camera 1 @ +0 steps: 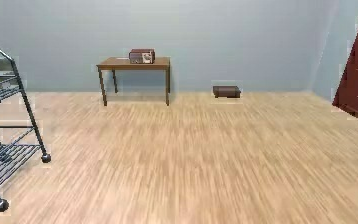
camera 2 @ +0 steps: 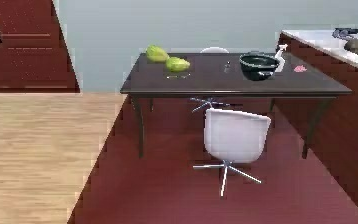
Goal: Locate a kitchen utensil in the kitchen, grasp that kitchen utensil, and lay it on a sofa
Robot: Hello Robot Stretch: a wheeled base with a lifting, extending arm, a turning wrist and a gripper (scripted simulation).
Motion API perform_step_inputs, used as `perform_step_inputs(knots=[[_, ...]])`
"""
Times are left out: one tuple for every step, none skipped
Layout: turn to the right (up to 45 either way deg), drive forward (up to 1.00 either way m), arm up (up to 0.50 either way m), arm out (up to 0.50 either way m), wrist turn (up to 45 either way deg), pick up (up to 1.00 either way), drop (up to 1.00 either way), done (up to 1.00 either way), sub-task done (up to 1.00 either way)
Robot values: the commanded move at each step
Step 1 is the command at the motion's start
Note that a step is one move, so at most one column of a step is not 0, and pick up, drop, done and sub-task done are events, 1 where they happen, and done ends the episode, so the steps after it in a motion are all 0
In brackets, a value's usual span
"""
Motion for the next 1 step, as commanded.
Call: perform_step_inputs(knots=[[45.0,0.0,0.0,0.0,0.0,0.0,0.0,0.0,0.0]])
